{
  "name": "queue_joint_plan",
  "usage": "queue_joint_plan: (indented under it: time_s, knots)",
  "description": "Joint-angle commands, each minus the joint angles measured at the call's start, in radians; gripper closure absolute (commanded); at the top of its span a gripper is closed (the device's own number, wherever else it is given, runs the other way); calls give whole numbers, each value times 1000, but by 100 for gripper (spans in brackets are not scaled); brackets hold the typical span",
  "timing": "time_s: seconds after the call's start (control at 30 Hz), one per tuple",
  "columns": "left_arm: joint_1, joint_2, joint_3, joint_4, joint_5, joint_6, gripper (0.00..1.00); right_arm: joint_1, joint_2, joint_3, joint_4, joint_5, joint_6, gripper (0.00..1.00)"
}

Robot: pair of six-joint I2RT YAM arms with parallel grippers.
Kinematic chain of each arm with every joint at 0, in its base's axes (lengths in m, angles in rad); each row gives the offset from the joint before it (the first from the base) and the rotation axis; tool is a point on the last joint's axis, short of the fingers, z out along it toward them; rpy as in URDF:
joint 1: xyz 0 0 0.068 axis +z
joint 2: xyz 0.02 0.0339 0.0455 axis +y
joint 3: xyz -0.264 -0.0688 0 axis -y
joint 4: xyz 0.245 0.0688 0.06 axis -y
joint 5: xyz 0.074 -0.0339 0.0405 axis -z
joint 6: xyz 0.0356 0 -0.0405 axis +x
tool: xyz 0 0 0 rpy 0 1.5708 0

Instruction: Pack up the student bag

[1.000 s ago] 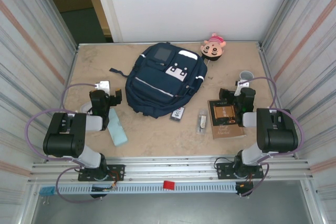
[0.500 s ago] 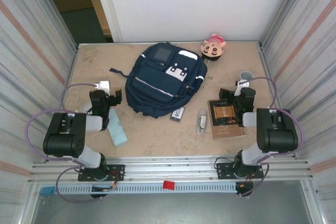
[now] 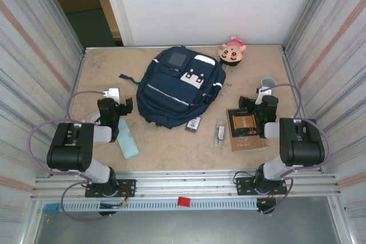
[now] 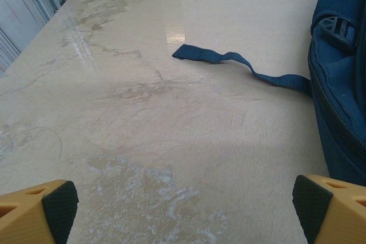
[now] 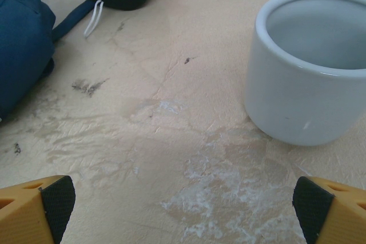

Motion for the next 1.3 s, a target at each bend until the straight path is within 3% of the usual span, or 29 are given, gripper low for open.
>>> queue_joint_plan:
  time_s: [0.0, 0.67, 0.77, 0.87, 0.93, 1.03, 1.13, 1.27]
  knots:
    - [-2, -10, 11, -4, 10, -5, 1, 4, 0, 15, 13, 16, -8, 1]
    - [-3, -10, 11, -7, 10, -4, 1, 5, -6, 21, 5, 17, -8, 1]
    - [-2, -17, 8, 11, 6, -3, 1, 13, -100, 124, -259, 19, -14, 1]
    - [-27, -122, 50, -161, -16, 19, 1, 13, -200, 300, -600, 22, 21, 1]
    - [-52, -217, 107, -322, -38, 30, 1, 22, -236, 435, -821, -47, 55, 1]
    - [-57, -306, 246, -624, 33, -62, 4, 89, -243, 611, -1070, -82, 105, 1]
    - [-73, -289, 389, -849, 127, -163, 12, 212, -227, 715, -1192, -108, 160, 1]
    - [-96, -182, 499, -943, 261, -272, 17, 404, -182, 726, -1166, -81, 326, 6]
